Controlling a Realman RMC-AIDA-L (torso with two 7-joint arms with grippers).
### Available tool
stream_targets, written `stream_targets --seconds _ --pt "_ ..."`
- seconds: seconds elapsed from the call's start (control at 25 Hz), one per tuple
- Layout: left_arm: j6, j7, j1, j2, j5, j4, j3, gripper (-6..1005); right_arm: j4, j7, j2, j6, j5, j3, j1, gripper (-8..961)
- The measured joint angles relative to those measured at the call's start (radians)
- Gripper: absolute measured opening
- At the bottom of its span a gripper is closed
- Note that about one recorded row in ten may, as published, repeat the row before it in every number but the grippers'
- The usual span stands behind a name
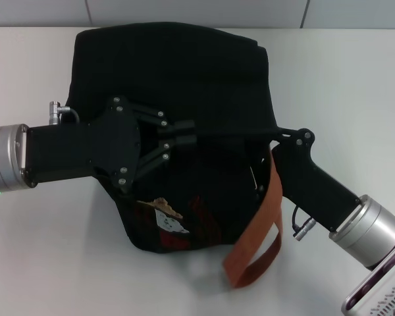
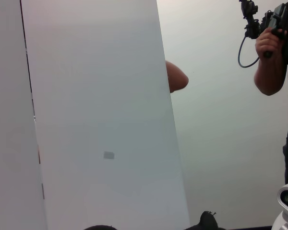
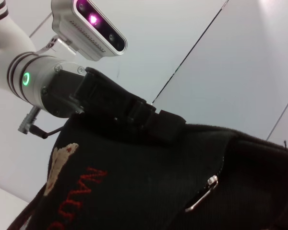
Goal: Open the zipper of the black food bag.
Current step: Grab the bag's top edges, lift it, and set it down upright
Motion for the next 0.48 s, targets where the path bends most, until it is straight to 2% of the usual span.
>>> stream_targets --seconds 0.04,0.48 --pt "0.000 0.000 0.000 0.000 0.000 0.000 -0.001 97 0.000 0.000 0.000 0.000 0.000 0.000 0.001 117" --pt "0.004 0.000 -0.002 0.002 0.000 0.000 -0.005 96 -0.009 0.001 0.000 0.000 0.000 0.001 0.000 -3"
